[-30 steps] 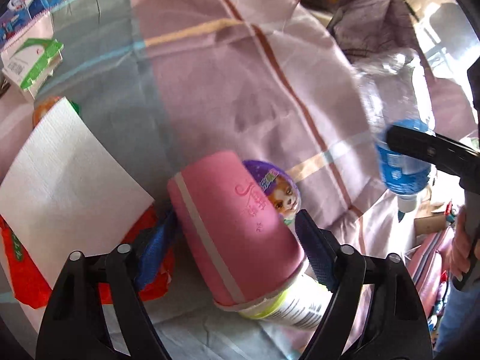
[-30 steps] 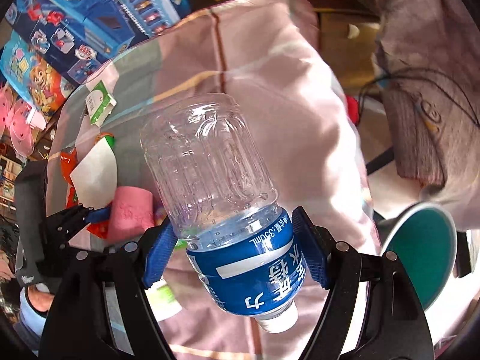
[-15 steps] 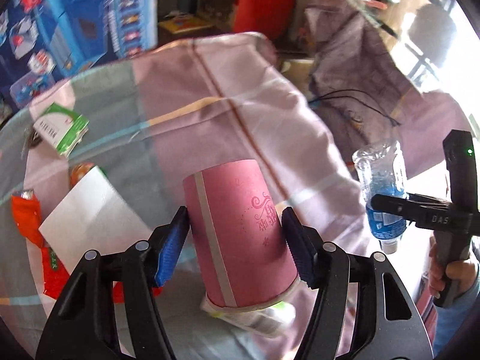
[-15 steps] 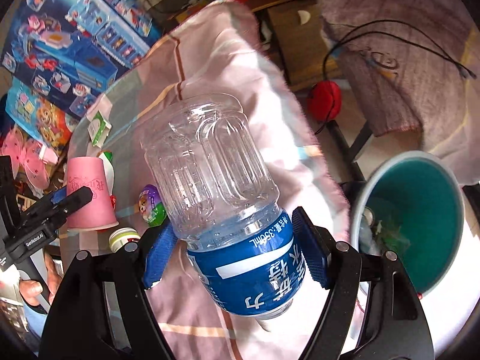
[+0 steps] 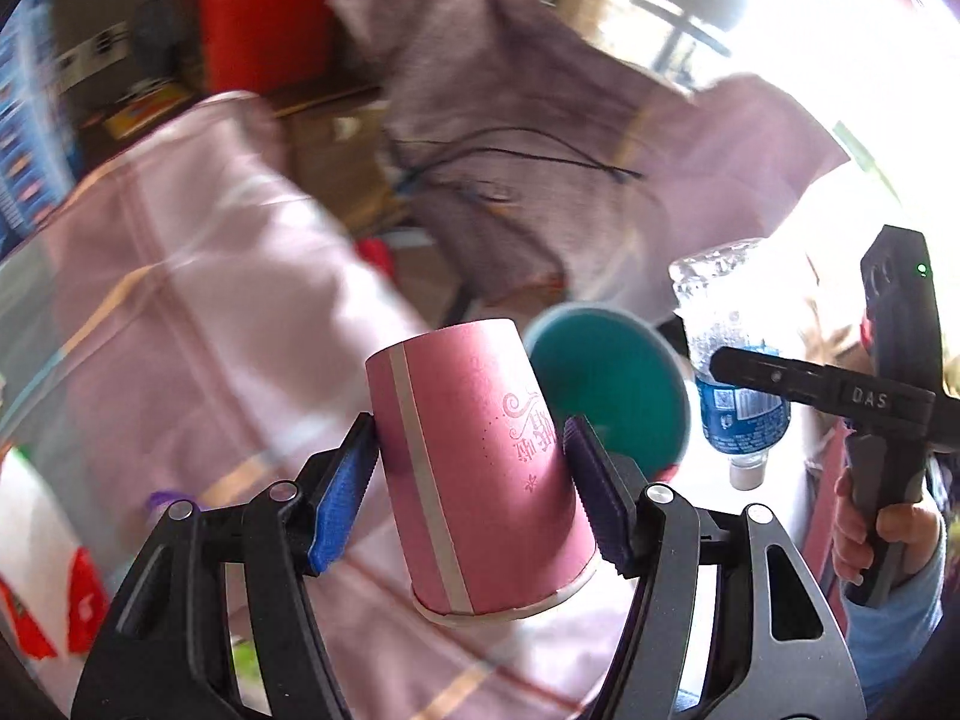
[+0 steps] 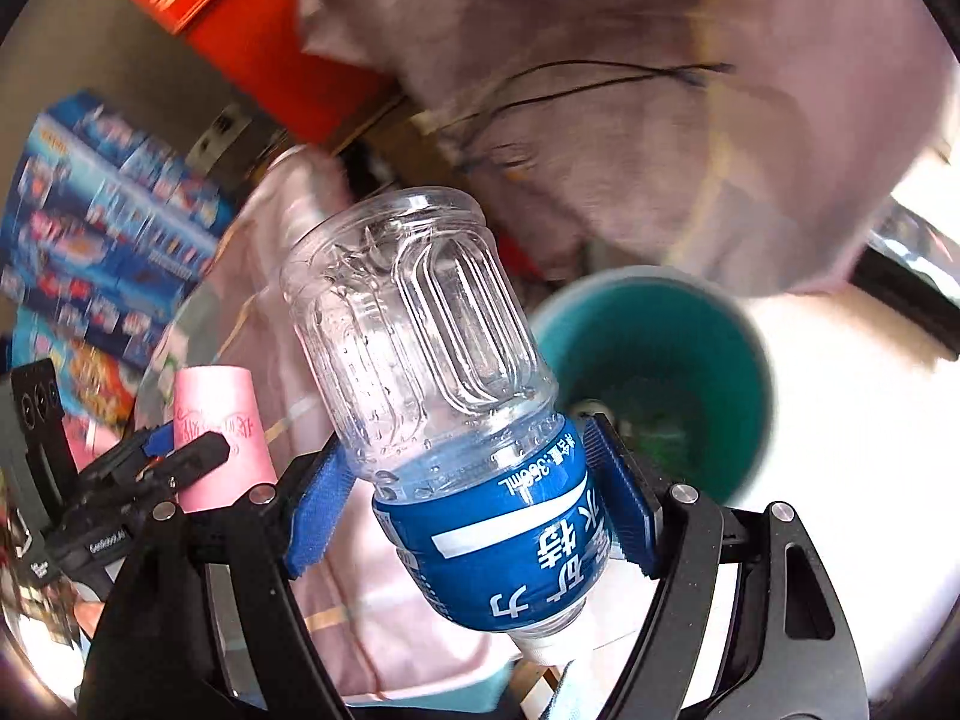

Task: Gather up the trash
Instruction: 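Carry the cup and bottle over the teal bin and open both grippers, then move both grippers back over the table toward the tissue and red bags, then grasp the white tissue with the right gripper while the left grasps the red snack bag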

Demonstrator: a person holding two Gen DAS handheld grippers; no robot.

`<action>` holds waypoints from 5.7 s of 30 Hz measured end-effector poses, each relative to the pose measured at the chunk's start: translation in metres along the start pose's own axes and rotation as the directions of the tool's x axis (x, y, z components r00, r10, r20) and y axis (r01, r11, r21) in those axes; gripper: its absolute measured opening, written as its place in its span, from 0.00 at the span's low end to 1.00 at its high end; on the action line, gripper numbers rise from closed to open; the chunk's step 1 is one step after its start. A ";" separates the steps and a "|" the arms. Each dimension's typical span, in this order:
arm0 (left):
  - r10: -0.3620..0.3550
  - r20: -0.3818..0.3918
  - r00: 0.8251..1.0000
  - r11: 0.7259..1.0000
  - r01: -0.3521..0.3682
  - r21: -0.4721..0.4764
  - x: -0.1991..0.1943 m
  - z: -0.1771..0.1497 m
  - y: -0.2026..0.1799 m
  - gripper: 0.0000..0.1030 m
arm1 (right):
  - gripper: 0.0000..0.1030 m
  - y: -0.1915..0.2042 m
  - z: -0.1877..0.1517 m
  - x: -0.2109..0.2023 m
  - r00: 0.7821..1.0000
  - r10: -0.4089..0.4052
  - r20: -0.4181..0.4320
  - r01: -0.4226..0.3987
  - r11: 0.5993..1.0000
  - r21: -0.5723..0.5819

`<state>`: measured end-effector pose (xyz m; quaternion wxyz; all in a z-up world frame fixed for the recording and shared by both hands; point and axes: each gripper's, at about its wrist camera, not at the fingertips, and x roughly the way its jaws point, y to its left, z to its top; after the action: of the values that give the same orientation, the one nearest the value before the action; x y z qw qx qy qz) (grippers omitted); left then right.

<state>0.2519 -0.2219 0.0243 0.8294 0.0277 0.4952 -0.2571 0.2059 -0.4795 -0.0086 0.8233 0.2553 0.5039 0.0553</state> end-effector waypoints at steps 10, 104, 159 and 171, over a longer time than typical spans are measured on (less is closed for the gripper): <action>-0.077 -0.130 0.989 0.990 0.091 0.105 0.086 0.014 -0.080 0.63 | 0.70 -0.085 -0.008 -0.007 0.997 -0.069 -0.023 0.072 0.985 0.159; 0.229 0.044 0.972 0.856 -0.180 -0.484 -0.136 -0.222 0.286 0.94 | 0.86 0.352 -0.110 0.152 0.944 -0.183 -0.276 0.011 0.850 -0.526; 0.206 -0.059 0.977 0.828 -0.206 -0.521 -0.092 -0.226 0.323 0.96 | 0.05 0.400 -0.128 0.195 0.960 -0.052 -0.274 -0.116 0.818 -0.563; 0.437 -0.178 0.882 0.782 -0.470 -0.410 -0.044 -0.191 0.276 0.95 | 0.05 0.326 -0.098 0.160 0.969 0.003 -0.247 -0.122 0.875 -0.468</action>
<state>0.2066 0.0928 -0.0932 0.8321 -0.0334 0.5492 0.0700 0.2539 -0.1065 -0.0176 0.7920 0.0511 0.5609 0.2355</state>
